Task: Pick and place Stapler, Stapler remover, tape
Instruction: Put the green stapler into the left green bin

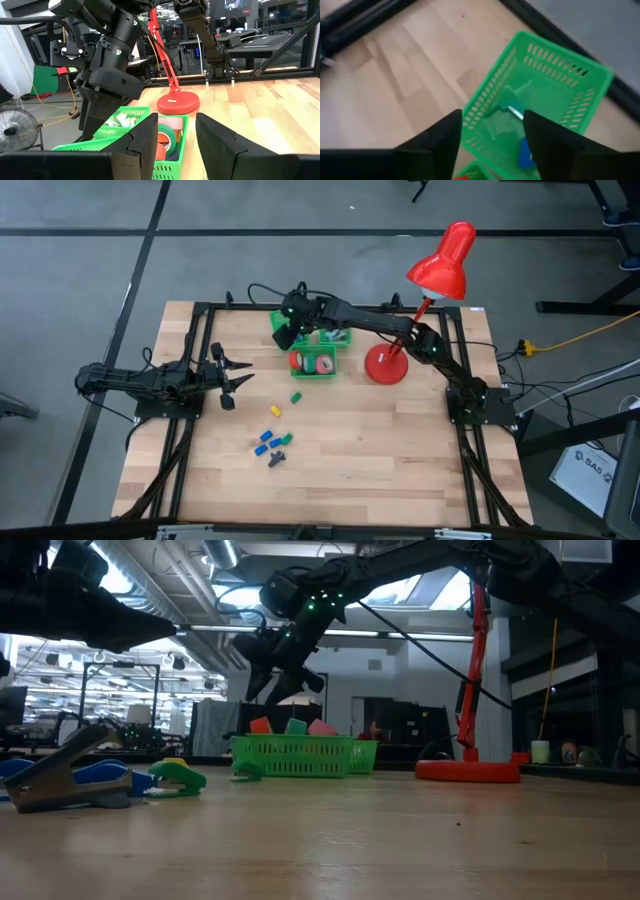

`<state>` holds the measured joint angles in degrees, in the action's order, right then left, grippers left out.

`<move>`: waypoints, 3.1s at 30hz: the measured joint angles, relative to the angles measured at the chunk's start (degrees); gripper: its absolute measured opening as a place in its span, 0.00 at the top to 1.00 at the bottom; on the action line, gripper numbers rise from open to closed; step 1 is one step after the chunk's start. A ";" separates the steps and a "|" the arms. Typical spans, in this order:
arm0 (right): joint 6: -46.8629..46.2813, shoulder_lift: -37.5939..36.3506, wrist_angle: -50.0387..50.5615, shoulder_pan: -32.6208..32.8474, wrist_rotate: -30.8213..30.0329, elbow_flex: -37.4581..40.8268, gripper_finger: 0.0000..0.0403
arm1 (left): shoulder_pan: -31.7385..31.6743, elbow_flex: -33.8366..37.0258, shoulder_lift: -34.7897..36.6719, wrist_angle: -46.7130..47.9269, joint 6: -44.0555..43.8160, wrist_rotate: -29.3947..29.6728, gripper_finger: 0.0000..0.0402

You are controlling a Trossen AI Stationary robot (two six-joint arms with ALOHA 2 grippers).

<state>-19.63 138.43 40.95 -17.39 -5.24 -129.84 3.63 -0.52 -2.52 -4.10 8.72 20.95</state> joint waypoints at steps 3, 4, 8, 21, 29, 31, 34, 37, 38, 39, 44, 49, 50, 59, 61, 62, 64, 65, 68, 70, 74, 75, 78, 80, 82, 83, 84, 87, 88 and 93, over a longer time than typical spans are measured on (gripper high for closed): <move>-4.01 0.00 0.00 0.02 3.42 0.00 0.40 | 0.00 -0.01 0.02 0.02 -0.01 0.00 0.68; -5.11 0.00 0.00 0.13 4.30 0.00 0.39 | 0.00 0.00 0.01 0.00 0.00 0.00 0.68; -5.47 0.00 0.00 1.14 5.36 0.00 0.37 | 0.00 0.00 0.00 0.01 0.01 0.00 0.68; 8.44 0.00 0.40 11.22 5.45 0.02 0.40 | 0.01 -0.02 0.00 0.00 0.00 0.00 0.68; 12.45 0.00 3.94 16.95 5.40 0.02 0.40 | 0.01 0.00 0.00 0.02 0.00 0.00 0.68; 12.45 0.00 5.02 17.73 5.37 0.02 0.40 | 0.01 0.00 0.00 0.02 0.02 0.00 0.68; 12.45 0.00 6.43 18.58 5.25 0.02 0.40 | 0.00 0.00 0.01 0.02 0.02 0.00 0.68; 12.68 0.00 7.84 19.11 4.03 0.02 0.40 | 0.00 -0.01 0.01 0.02 0.02 0.00 0.68; 12.93 0.00 8.24 19.20 3.41 0.02 0.40 | 0.00 -0.01 0.00 0.02 0.01 0.00 0.68; 13.55 0.00 8.68 19.24 2.89 0.02 0.40 | 0.01 0.00 0.00 0.02 0.01 0.00 0.68; 19.81 0.00 10.85 19.18 2.82 0.02 0.40 | 0.00 0.00 0.00 0.02 0.01 0.00 0.68; 33.86 0.00 13.43 19.17 2.99 0.02 0.40 | 0.00 0.00 0.00 0.02 0.01 0.00 0.68; 36.34 0.00 13.77 19.17 3.13 0.02 0.40 | 0.00 -0.01 0.00 0.02 0.02 0.00 0.68; 41.78 0.00 13.88 19.17 5.32 0.02 0.40 | -0.01 -0.02 0.00 0.02 0.02 0.00 0.68; 41.78 0.57 13.36 19.21 5.49 0.02 0.40 | -0.01 0.00 0.00 0.02 -0.01 0.00 0.68; 41.78 0.77 13.77 19.21 5.47 0.04 0.40 | 0.00 0.00 0.00 0.02 0.02 0.00 0.68; 41.88 2.02 13.58 19.21 5.47 0.02 0.40 | -0.01 0.00 0.00 0.02 0.02 0.00 0.68; 42.18 2.53 13.11 19.21 5.47 0.00 0.40 | 0.01 0.00 0.00 0.02 0.02 0.00 0.68; 42.75 4.26 13.02 19.19 5.45 0.09 0.40 | 0.00 0.00 0.00 -0.04 0.00 0.00 0.68; 42.99 5.11 13.48 19.19 5.43 0.09 0.40 | 0.00 -0.01 0.00 -0.14 0.01 0.00 0.68; 42.89 6.81 13.03 18.92 5.03 0.09 0.40 | 0.01 -0.02 0.00 -0.24 0.02 0.00 0.68; 42.81 7.13 13.12 18.80 4.97 0.09 0.40 | -0.01 -0.02 0.00 -0.20 0.02 0.00 0.68; 42.79 7.52 13.23 18.62 4.82 0.09 0.40 | 0.00 0.00 0.00 -0.29 0.00 0.00 0.68; 42.79 7.52 13.10 18.60 4.80 0.09 0.40 | 0.01 0.00 0.00 -0.33 0.02 0.00 0.68; 42.76 7.52 13.11 18.62 4.80 0.07 0.40 | -0.01 0.00 0.00 -0.31 0.02 0.00 0.68; 42.66 7.52 13.15 18.62 4.80 0.07 0.40 | 0.01 0.00 0.00 -0.33 0.02 0.00 0.68; 42.58 7.52 13.35 18.63 4.81 0.07 0.40 | -0.01 0.00 0.00 -0.33 -0.01 0.00 0.68; 42.37 7.53 14.82 18.62 4.80 0.07 0.40 | -0.01 0.00 0.00 -0.33 0.02 0.00 0.68; 42.37 7.91 15.41 18.62 4.80 0.02 0.40 | 0.00 -0.01 0.00 -0.31 0.00 0.00 0.68; 41.95 8.90 16.71 17.93 5.14 -0.20 0.40 | 0.01 0.00 0.00 -0.31 -0.01 0.00 0.68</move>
<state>22.32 147.33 57.66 0.54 -0.10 -130.04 3.64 -0.51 -2.52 -4.41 8.71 20.95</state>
